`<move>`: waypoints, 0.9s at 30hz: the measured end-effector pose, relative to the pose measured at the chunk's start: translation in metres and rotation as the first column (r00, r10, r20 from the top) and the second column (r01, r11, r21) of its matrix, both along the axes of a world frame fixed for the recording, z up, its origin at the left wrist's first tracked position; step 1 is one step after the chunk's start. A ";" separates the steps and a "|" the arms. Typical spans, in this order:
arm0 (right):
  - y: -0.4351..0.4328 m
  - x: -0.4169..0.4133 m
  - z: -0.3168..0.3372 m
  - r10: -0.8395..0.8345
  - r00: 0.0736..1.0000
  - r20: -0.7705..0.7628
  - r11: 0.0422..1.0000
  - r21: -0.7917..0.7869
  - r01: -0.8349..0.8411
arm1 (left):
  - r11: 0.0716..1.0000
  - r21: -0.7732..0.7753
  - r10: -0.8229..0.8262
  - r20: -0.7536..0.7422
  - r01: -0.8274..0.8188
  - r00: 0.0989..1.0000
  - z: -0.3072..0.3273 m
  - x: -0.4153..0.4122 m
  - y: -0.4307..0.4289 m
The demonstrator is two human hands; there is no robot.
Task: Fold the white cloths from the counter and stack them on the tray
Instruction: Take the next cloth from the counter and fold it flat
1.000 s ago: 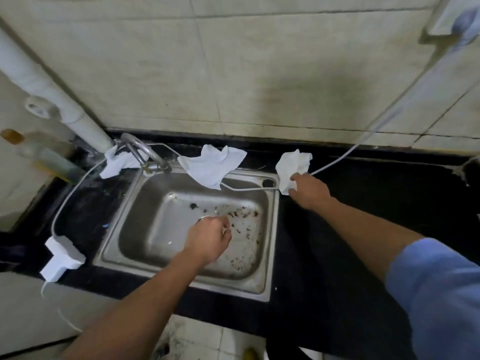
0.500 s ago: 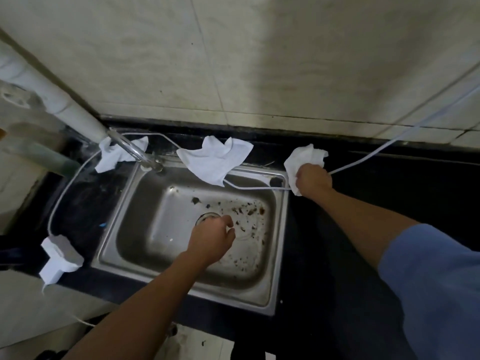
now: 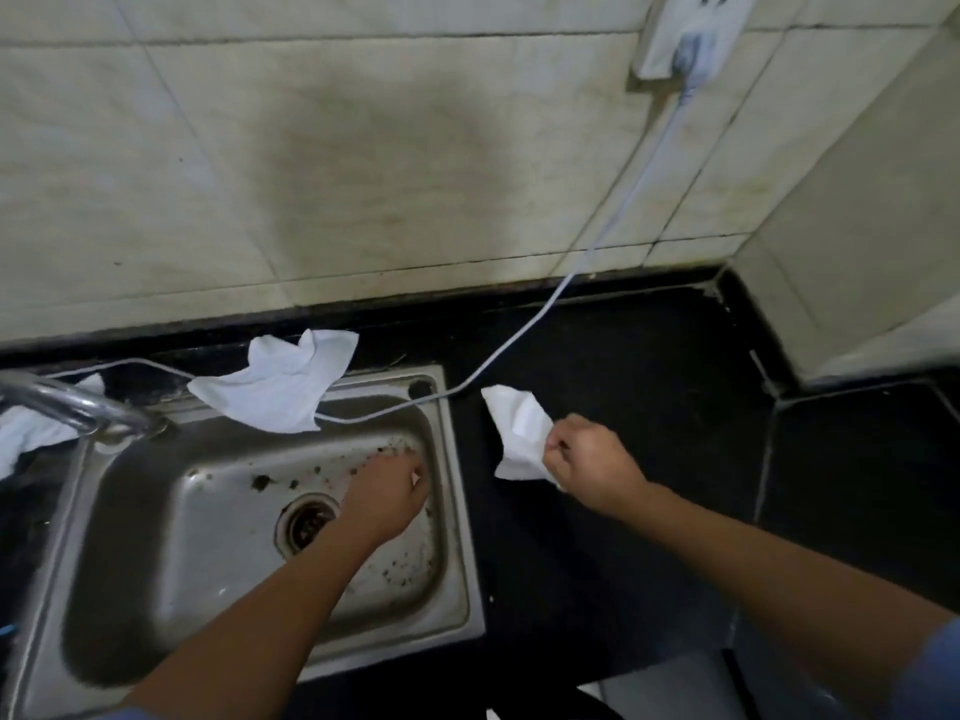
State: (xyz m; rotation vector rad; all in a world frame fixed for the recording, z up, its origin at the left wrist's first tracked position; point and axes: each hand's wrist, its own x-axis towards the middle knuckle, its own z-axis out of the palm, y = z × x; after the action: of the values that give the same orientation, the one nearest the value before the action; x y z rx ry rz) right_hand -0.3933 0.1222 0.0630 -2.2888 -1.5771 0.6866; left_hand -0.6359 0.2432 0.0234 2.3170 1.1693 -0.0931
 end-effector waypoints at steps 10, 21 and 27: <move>-0.106 -0.015 -0.073 0.126 0.992 0.007 0.900 -0.422 -0.111 | 0.978 -0.075 -0.201 -0.062 0.196 0.978 -0.030 0.048 -0.045; -0.105 0.008 -0.090 -0.017 1.000 -0.012 0.921 -0.390 0.011 | 0.893 -0.068 -0.443 -0.310 0.445 0.841 -0.037 0.130 -0.042; -0.128 0.036 -0.081 -0.298 0.953 -0.061 0.952 -0.094 0.292 | 0.914 0.183 -0.362 -0.039 0.363 0.931 -0.034 0.123 -0.057</move>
State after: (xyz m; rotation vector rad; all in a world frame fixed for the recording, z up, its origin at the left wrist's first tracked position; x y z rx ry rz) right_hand -0.3573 -0.0059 -0.0185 -2.4578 -1.1574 0.7608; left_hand -0.5124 0.1864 -0.0111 2.6810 0.7615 -0.1271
